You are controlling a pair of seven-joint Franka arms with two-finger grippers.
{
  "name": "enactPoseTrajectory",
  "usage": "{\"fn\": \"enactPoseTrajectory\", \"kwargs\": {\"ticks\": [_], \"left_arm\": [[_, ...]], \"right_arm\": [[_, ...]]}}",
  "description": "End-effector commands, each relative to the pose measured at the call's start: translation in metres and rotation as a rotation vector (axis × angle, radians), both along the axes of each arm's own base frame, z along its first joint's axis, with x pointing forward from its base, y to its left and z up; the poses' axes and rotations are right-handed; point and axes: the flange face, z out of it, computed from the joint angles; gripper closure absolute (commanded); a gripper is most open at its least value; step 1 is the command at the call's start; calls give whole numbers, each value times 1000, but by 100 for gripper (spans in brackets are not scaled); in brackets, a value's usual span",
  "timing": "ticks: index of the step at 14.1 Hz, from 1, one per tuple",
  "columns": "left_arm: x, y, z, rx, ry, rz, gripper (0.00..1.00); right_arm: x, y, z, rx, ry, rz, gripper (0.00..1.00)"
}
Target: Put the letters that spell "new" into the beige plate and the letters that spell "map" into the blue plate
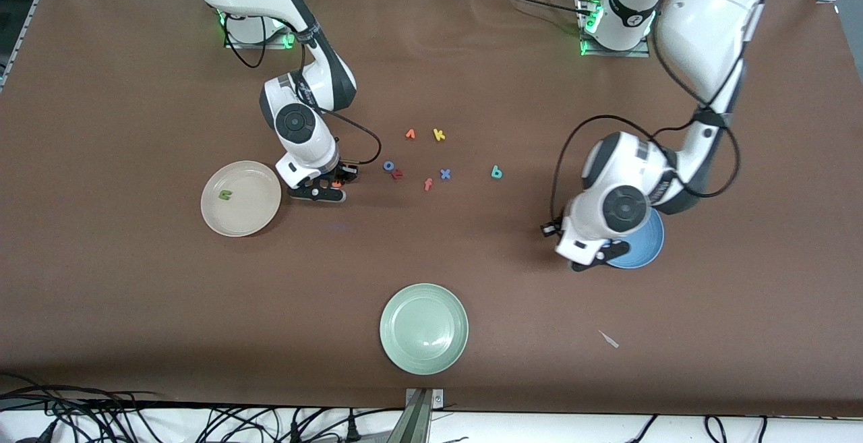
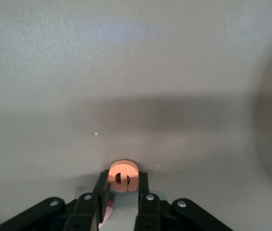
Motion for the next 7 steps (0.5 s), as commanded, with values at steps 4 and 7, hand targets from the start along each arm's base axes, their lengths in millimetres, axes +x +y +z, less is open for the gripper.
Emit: {"fn": "enactPoseTrajectory", "kwargs": {"ticks": [4, 7], "left_arm": [[-7, 94, -14, -4, 101, -152, 100], [-24, 129, -33, -16, 159, -176, 100]], "right_arm": [[54, -73, 74, -40, 110, 156, 81], [69, -126, 82, -44, 112, 260, 81]]}}
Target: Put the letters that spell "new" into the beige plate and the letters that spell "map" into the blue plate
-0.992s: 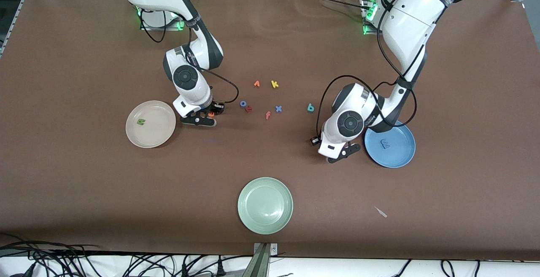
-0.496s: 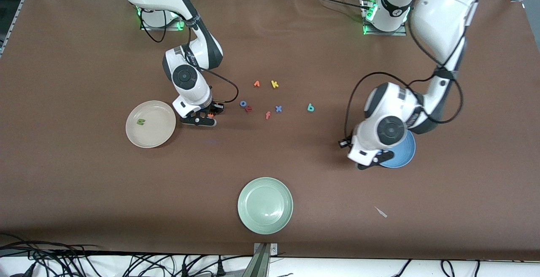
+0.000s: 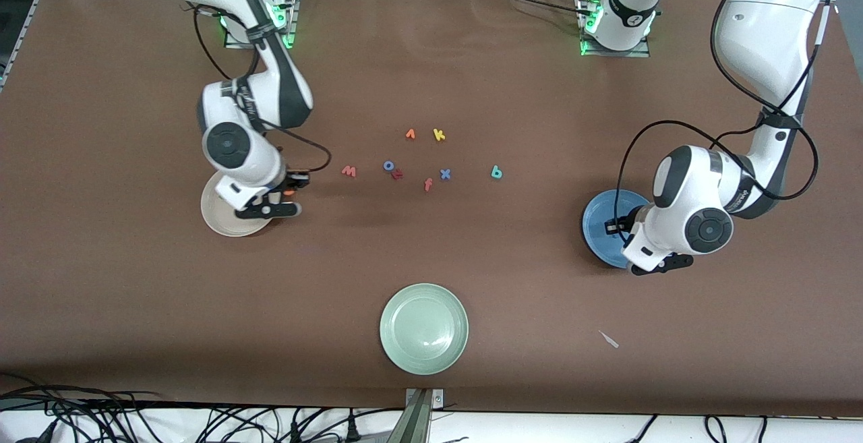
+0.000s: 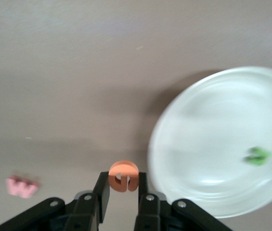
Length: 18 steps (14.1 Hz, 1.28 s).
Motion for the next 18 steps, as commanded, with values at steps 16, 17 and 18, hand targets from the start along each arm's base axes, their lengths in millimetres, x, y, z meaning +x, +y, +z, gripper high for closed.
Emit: {"fn": "enactPoseTrajectory", "kwargs": {"ticks": [16, 17, 18], "left_arm": [[-36, -1, 26, -26, 13, -116, 0], [-40, -23, 42, -27, 3, -109, 0], [-44, -44, 52, -17, -6, -71, 0]], "right_arm": [[-15, -11, -30, 40, -28, -17, 25], [-22, 9, -32, 45, -24, -43, 25], [-27, 25, -33, 49, -24, -74, 25]]}}
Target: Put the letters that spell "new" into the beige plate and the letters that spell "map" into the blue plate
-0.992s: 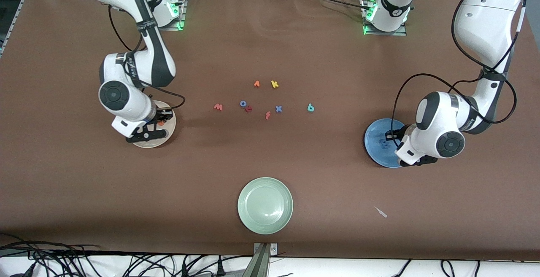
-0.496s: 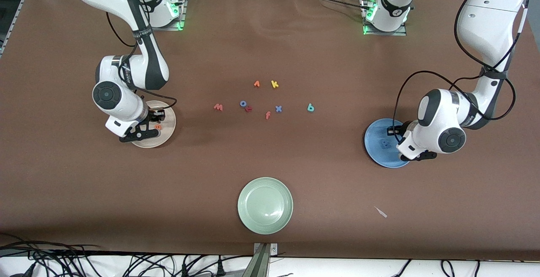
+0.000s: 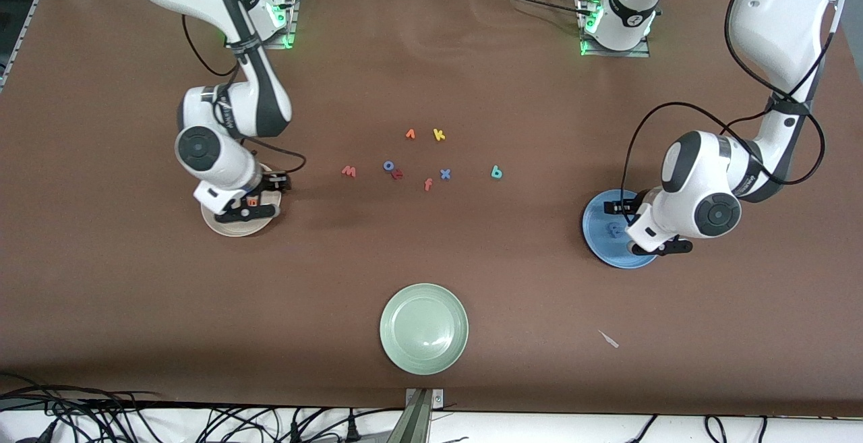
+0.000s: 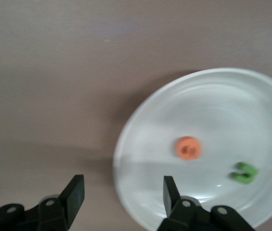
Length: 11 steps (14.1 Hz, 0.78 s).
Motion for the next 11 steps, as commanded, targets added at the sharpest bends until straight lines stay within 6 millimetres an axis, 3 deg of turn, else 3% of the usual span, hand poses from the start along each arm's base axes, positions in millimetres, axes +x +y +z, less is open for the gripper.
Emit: {"fn": "enactPoseTrajectory", "kwargs": {"ticks": [1, 3, 7, 11], "left_arm": [[-18, -60, 37, 45, -21, 59, 0], [-30, -107, 44, 63, -27, 158, 0], [-55, -169, 40, 68, -3, 288, 0], [-84, -221, 4, 32, -61, 369, 0]], "right_arm": [[-14, 41, 3, 24, -4, -81, 25], [-25, 68, 1, 32, -5, -128, 25], [-45, 114, -8, 44, -38, -190, 25], [-61, 141, -33, 36, -70, -216, 25]]}}
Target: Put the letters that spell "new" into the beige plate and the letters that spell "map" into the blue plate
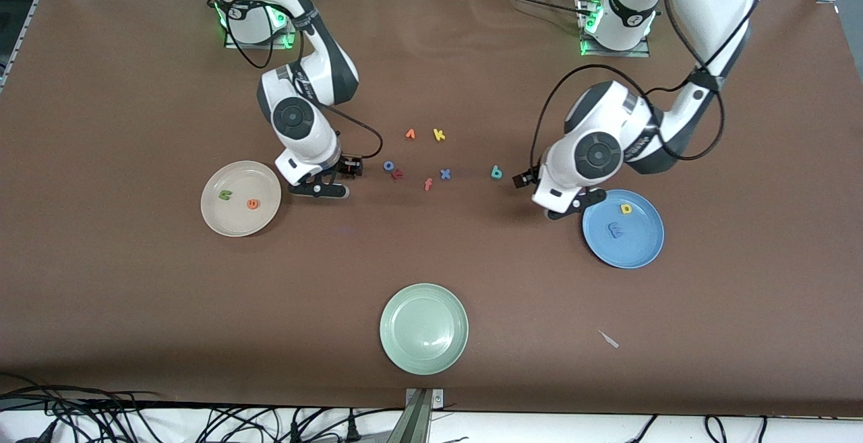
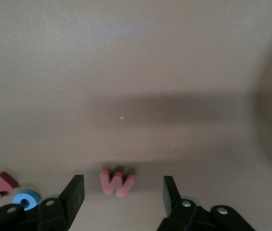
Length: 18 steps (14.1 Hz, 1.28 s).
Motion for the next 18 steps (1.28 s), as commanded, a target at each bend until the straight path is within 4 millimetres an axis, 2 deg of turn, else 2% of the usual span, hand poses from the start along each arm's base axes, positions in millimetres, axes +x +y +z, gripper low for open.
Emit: {"fn": "enactPoseTrajectory", "kwargs": {"ticks": [1, 2, 5, 7, 8, 12, 15, 16, 18], "left_arm": [[-23, -23, -27, -21, -38, 41, 0], [-32, -31, -36, -32, -45, 32, 0], [-39, -47, -60, -62, -58, 61, 1], [-50, -63, -72, -38, -78, 8, 11], [-51, -62, -81, -18, -86, -19, 12], [-53, -66, -94, -15, -110, -27, 15], [-54, -69, -98, -21, -109, -23, 26], [-53, -67, -100, -19, -106, -23, 32], [-53, -66, -102, -8, -119, -46, 57]], "right_arm": [[-7, 9, -17, 1, -19, -23, 25], [-9, 8, -21, 0, -21, -23, 25], [-16, 2, -30, 1, -36, -23, 26], [-20, -2, -35, 1, -41, -25, 28], [-21, -1, -35, 0, -39, -24, 32], [-28, 3, -36, -1, -38, -10, 50], [-29, 3, -38, 0, -41, -7, 72], [-29, 3, -38, 0, -41, -5, 79], [-24, 3, -31, 6, -47, 16, 80]]}}
